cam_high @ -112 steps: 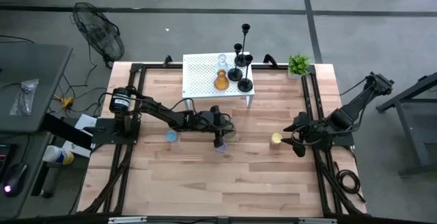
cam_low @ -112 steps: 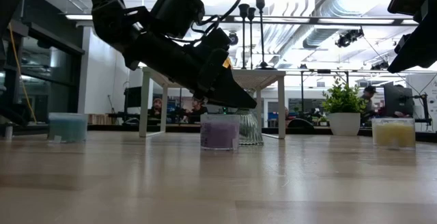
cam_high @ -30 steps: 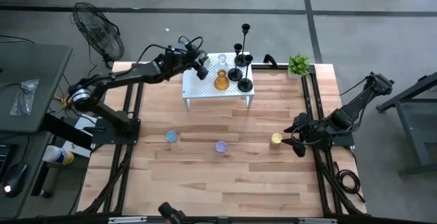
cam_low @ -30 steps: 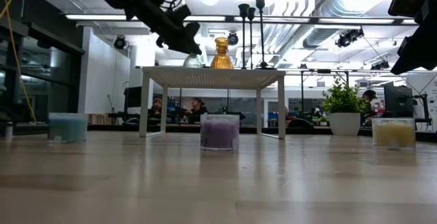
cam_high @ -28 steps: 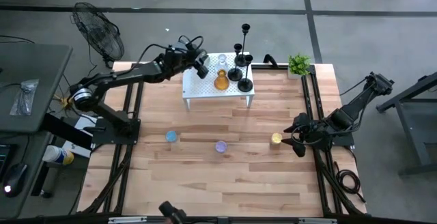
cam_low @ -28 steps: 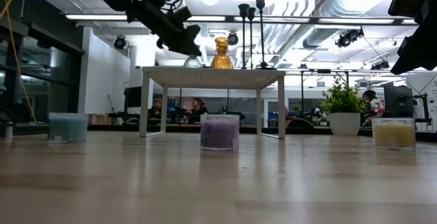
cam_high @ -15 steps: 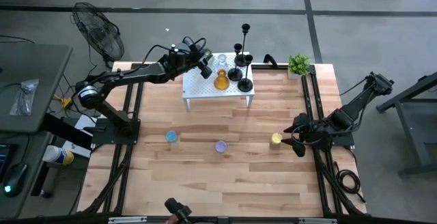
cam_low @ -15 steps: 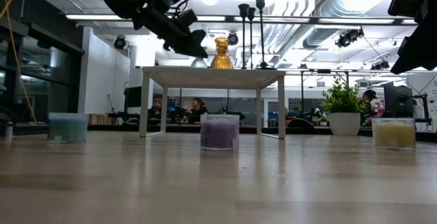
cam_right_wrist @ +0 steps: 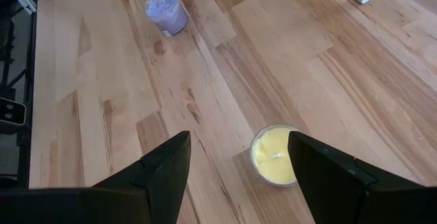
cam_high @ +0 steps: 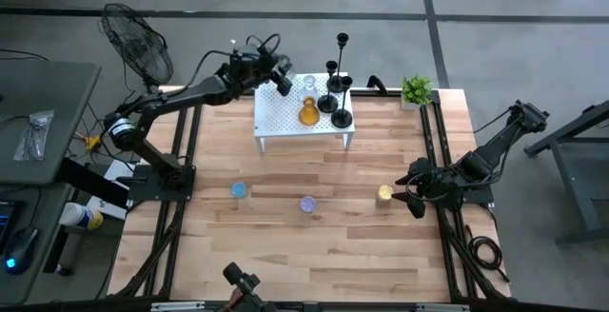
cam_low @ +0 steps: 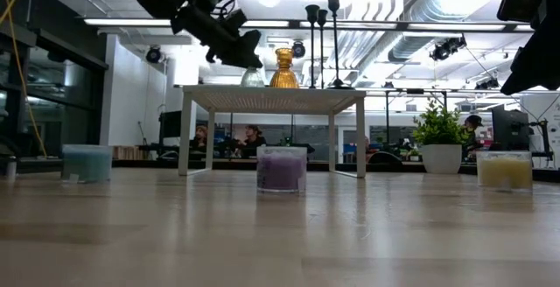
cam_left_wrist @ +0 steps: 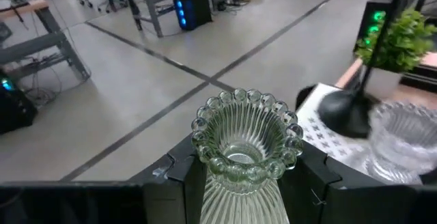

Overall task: Pick & Place candle stick holders
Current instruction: Put the gray candle holder on the shelf

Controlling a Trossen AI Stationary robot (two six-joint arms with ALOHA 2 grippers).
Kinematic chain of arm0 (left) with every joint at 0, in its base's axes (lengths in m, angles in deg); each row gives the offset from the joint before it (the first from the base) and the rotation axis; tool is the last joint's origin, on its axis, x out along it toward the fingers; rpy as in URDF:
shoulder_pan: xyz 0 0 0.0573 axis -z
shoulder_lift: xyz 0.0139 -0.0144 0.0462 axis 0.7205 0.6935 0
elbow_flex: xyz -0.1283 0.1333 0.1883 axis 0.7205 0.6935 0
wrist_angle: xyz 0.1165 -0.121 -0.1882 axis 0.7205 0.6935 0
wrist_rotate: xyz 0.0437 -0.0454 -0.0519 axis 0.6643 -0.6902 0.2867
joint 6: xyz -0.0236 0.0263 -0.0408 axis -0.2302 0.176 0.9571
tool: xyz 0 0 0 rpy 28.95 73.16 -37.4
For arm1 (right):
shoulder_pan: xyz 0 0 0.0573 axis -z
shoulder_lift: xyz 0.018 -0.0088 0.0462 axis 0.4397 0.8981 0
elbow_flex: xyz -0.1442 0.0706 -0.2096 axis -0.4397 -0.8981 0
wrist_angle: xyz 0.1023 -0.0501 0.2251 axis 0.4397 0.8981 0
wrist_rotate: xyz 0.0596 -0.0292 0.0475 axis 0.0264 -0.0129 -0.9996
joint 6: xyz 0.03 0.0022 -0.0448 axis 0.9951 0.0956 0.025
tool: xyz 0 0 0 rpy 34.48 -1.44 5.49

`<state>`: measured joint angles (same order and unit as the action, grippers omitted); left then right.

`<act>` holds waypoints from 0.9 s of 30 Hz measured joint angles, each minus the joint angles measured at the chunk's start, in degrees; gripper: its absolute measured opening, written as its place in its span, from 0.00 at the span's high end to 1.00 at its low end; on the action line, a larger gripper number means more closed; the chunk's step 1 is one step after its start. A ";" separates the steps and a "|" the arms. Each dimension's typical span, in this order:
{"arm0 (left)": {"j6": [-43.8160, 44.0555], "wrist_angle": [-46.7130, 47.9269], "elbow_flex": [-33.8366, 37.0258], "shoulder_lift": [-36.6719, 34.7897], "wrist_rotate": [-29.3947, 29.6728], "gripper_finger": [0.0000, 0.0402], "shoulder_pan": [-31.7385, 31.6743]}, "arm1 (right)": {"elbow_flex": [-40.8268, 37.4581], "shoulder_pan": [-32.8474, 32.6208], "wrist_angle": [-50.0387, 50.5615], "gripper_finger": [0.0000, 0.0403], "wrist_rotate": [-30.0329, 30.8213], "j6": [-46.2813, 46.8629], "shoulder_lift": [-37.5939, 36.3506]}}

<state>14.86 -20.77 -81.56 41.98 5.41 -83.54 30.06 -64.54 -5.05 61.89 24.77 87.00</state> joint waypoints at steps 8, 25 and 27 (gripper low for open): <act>-3.53 6.60 -4.19 0.87 -15.01 0.66 -4.09 | 0.00 0.00 0.00 0.41 0.21 0.07 0.01; -6.98 6.41 -4.08 3.87 -22.40 0.66 -5.66 | 0.00 0.00 -0.01 0.41 0.19 0.27 0.01; -6.99 6.61 -4.08 3.87 -22.43 0.66 -5.66 | 0.00 0.00 0.00 0.41 0.21 0.26 -0.01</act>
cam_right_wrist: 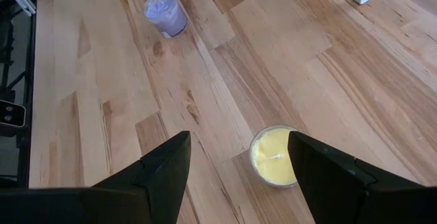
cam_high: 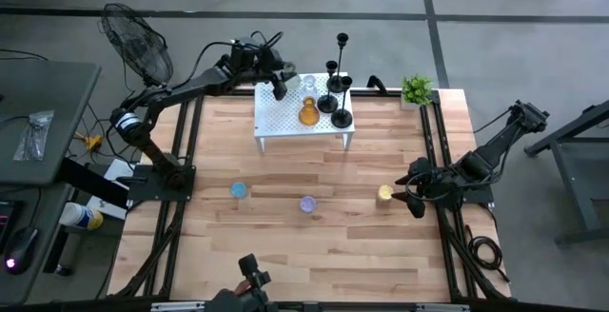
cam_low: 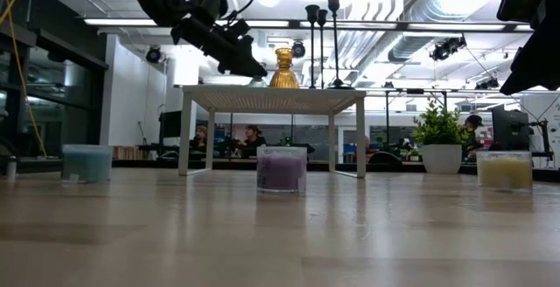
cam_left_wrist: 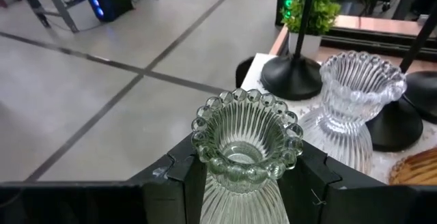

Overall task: Pick & Place candle stick holders
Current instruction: Put the gray candle holder on the shelf

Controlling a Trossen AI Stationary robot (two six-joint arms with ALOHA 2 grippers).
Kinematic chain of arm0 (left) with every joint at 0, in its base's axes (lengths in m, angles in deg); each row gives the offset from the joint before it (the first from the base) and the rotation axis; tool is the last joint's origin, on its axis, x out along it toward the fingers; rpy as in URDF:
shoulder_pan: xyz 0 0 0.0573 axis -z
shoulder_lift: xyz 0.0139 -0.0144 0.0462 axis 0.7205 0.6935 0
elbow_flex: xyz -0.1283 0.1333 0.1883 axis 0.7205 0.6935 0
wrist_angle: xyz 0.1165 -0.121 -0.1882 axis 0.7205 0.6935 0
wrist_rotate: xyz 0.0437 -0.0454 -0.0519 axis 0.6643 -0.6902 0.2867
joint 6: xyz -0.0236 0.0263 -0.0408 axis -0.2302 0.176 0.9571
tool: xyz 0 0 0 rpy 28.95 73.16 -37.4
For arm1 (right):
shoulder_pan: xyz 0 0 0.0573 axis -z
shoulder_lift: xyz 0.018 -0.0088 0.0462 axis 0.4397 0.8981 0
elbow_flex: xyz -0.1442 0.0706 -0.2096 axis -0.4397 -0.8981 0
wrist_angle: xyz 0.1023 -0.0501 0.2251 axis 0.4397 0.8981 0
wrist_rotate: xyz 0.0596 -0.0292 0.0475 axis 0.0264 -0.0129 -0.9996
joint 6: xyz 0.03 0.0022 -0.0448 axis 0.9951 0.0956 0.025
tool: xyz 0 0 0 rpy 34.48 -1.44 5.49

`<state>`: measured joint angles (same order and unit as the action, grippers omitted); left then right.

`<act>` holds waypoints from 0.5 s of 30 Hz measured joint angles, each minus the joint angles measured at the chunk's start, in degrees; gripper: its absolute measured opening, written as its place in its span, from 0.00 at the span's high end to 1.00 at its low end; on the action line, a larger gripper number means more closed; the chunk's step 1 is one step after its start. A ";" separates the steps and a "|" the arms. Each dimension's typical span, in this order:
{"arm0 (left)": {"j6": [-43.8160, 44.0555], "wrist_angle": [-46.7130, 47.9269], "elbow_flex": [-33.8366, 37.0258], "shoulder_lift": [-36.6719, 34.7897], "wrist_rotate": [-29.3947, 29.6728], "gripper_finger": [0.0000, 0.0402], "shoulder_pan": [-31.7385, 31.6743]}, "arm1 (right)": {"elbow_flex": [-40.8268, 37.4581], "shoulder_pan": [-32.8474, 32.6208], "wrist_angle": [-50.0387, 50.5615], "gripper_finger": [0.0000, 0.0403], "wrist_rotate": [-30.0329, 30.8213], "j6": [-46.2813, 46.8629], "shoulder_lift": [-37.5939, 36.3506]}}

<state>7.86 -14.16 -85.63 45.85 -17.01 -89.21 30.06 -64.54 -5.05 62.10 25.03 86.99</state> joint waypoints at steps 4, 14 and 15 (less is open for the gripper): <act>0.71 -0.02 0.00 -0.02 0.04 0.66 0.00 | 0.00 0.00 0.00 0.41 -0.02 -0.02 0.02; 4.18 1.50 0.00 -0.02 3.39 0.66 0.87 | 0.00 0.00 0.00 0.41 1.00 -0.02 0.02; 4.23 1.91 0.00 -0.02 3.38 0.66 0.90 | 0.00 0.00 0.00 0.41 1.01 -0.02 0.02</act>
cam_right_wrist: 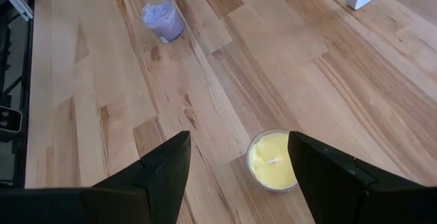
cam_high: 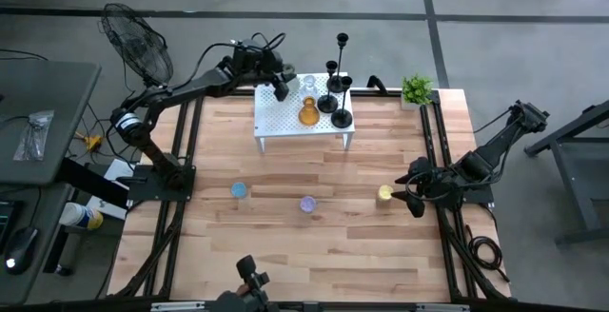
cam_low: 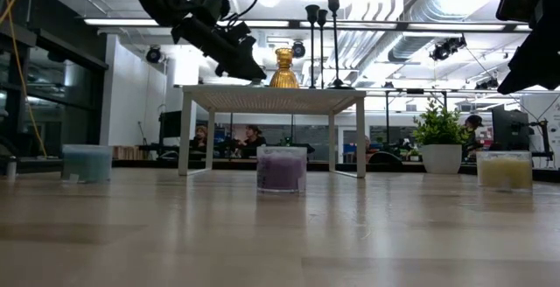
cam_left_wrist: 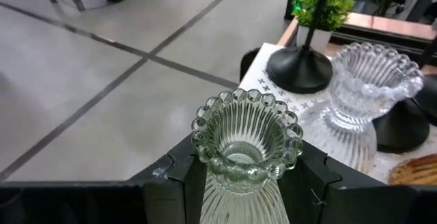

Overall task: Pick & Place candle stick holders
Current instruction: Put the gray candle holder on the shelf

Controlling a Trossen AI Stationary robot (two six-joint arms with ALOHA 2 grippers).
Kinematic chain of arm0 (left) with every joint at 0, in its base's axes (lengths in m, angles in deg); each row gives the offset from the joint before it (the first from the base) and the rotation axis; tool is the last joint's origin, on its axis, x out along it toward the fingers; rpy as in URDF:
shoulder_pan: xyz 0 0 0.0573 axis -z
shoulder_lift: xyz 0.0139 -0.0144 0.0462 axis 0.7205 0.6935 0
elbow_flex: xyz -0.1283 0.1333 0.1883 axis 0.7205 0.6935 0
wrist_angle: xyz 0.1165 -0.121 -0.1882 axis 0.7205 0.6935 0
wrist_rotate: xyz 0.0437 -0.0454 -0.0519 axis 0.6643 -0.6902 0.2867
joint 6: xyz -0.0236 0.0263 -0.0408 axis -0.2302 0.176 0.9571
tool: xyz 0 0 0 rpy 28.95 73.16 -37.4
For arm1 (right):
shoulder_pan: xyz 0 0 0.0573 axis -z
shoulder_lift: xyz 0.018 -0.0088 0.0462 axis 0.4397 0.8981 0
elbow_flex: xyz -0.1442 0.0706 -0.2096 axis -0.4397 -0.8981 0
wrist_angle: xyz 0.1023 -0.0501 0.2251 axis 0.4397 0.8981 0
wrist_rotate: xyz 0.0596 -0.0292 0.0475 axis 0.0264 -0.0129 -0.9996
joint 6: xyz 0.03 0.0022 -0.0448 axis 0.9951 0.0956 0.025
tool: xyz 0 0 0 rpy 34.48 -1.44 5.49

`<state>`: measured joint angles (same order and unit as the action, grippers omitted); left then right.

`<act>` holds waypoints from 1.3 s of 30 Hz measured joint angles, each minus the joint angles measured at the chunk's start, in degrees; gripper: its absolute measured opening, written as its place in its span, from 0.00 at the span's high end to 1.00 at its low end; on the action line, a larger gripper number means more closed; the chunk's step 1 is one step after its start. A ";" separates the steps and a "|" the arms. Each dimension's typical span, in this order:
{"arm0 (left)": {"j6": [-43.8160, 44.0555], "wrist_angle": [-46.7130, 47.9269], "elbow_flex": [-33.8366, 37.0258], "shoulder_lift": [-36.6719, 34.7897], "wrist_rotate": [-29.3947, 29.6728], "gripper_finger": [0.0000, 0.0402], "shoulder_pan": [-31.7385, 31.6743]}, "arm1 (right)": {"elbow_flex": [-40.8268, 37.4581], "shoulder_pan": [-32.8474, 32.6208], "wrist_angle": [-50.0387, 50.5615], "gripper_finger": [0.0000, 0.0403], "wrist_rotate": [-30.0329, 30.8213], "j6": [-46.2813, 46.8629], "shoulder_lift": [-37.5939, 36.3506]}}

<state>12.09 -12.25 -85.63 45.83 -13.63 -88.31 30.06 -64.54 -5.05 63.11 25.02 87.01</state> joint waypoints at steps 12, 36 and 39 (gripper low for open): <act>1.38 1.00 0.00 0.12 1.51 0.66 1.86 | 0.00 0.00 0.00 0.41 0.02 -0.15 0.00; -1.42 1.15 0.00 -1.06 5.39 0.35 1.75 | 0.00 0.00 0.00 0.41 -0.16 -0.02 -0.02; -2.20 1.32 0.00 -2.07 5.06 0.31 1.75 | 0.00 0.00 0.00 0.40 -0.60 0.00 -0.02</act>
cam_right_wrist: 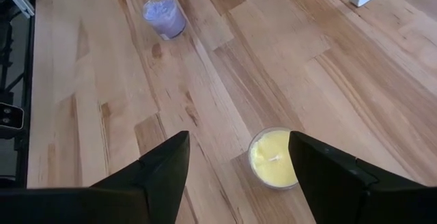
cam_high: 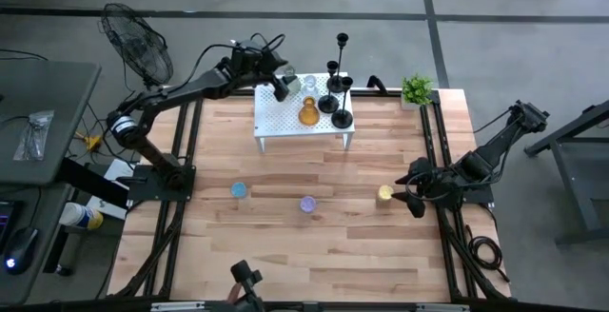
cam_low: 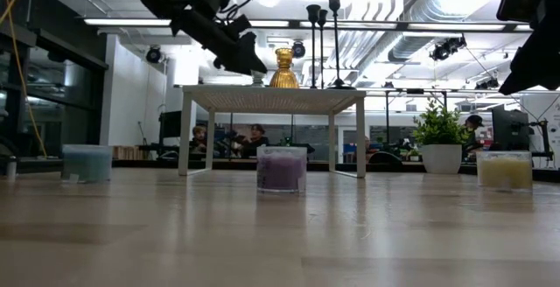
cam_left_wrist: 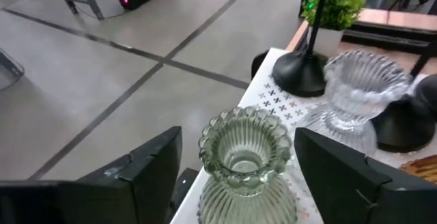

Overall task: Pick & Place candle stick holders
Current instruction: Put the gray candle holder on the shelf, then put the yellow scented candle on the shelf

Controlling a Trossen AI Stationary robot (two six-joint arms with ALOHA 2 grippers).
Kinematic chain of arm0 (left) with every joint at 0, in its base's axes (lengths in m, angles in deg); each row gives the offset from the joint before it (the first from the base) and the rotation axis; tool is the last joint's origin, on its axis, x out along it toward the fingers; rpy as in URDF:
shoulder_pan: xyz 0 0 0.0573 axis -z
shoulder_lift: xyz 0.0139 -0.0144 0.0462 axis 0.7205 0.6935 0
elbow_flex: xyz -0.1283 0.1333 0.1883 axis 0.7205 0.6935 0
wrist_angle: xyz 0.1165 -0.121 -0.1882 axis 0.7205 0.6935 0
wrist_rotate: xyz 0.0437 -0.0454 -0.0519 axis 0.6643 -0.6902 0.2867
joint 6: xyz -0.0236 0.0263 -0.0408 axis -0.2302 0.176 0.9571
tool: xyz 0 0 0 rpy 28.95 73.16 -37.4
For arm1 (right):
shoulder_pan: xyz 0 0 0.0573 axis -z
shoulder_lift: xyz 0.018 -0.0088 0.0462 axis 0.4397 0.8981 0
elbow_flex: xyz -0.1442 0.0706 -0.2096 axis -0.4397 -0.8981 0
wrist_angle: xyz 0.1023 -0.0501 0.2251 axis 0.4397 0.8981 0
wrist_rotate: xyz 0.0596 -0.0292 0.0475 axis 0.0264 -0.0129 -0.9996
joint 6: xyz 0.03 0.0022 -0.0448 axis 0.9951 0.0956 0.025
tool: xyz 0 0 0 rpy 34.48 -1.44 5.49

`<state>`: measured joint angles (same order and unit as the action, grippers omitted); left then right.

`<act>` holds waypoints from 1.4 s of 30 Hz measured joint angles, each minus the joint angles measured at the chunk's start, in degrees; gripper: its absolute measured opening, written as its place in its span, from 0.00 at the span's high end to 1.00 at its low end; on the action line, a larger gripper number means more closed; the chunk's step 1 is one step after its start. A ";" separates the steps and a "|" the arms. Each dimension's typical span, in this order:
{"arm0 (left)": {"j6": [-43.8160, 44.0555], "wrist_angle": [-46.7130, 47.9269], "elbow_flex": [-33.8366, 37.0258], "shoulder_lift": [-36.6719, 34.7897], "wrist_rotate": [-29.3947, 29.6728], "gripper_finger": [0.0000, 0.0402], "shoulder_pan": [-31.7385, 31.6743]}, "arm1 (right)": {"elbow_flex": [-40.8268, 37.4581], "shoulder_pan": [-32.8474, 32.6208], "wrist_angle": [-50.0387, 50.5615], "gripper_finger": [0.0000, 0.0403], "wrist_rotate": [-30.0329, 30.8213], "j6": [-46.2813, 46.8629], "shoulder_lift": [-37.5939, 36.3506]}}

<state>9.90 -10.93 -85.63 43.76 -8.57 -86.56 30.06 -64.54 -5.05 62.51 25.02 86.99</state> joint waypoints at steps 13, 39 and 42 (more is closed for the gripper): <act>-2.71 13.78 0.02 -9.55 -0.99 0.27 0.00 | 0.02 0.00 4.28 0.22 -14.70 3.07 0.00; 0.45 29.39 0.02 -23.22 -2.50 0.27 0.00 | -5.40 0.00 -4.31 0.20 -12.92 6.01 19.10; 0.24 29.88 0.02 -23.22 -2.50 0.27 0.00 | -6.48 0.00 -7.13 0.20 -11.46 5.88 20.92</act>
<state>10.14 18.95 -85.61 20.54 -11.07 -86.56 23.58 -64.54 -12.18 51.05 30.90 107.91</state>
